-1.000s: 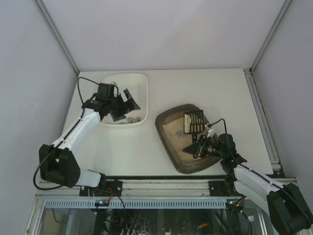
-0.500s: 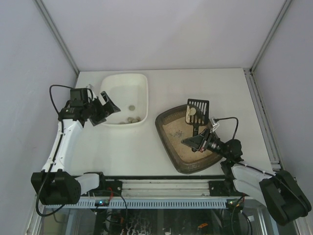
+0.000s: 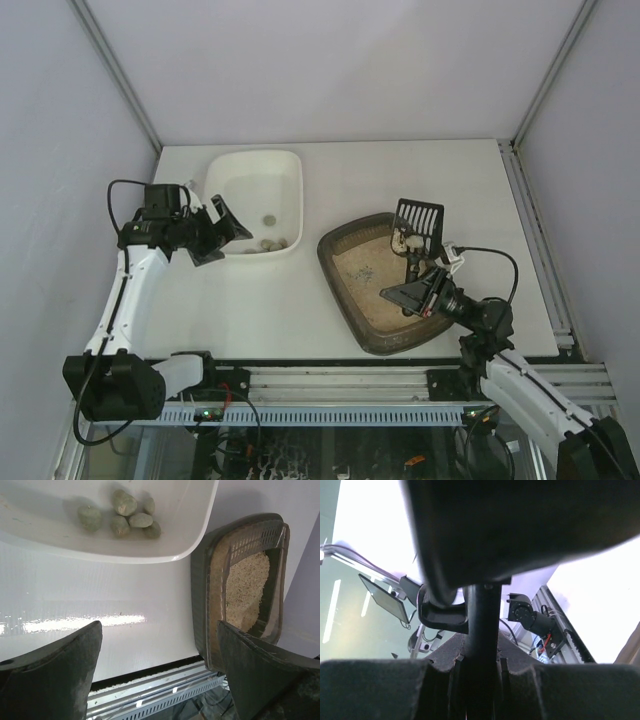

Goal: Clean the litter box

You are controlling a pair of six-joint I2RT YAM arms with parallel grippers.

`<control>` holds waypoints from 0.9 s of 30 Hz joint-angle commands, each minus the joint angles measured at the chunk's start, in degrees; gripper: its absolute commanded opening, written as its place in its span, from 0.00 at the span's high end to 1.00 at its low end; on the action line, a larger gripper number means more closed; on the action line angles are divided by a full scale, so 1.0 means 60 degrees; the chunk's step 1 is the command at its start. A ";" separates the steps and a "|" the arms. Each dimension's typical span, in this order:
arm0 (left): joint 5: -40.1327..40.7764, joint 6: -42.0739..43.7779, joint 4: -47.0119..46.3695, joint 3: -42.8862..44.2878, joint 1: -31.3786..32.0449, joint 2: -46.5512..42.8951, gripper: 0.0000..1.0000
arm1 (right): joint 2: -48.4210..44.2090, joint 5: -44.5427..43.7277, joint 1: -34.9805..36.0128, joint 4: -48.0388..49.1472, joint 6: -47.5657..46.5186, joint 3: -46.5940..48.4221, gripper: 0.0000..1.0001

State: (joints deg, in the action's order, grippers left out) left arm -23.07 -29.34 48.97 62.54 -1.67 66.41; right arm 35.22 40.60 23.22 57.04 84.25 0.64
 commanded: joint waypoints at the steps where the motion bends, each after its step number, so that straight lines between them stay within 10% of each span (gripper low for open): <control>1: -0.0701 0.0163 0.0257 -0.0268 -0.0051 -0.0286 0.02 | -0.1174 -0.0276 0.0087 -0.1683 0.0966 -0.1633 1.00; 8: -0.0926 0.0045 0.0174 -0.0509 -0.0053 -0.0584 0.07 | -0.3222 -0.0462 0.0378 -0.5535 0.0718 -0.1442 1.00; 19: -0.1020 -0.0090 0.0005 -0.0842 -0.0169 -0.0612 0.13 | -0.2330 -0.1143 0.1705 -1.1192 -0.1151 0.0387 1.00; 27: -0.1212 -0.0193 -0.0018 -0.1083 -0.0207 -0.0743 0.12 | -0.2109 -0.0356 0.1388 -0.6377 0.1840 -0.0589 1.00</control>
State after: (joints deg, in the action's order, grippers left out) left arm -28.36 -29.67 50.24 57.30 -2.37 63.79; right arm 22.87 37.78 32.51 8.32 87.22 1.50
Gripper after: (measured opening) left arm 0.880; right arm 0.150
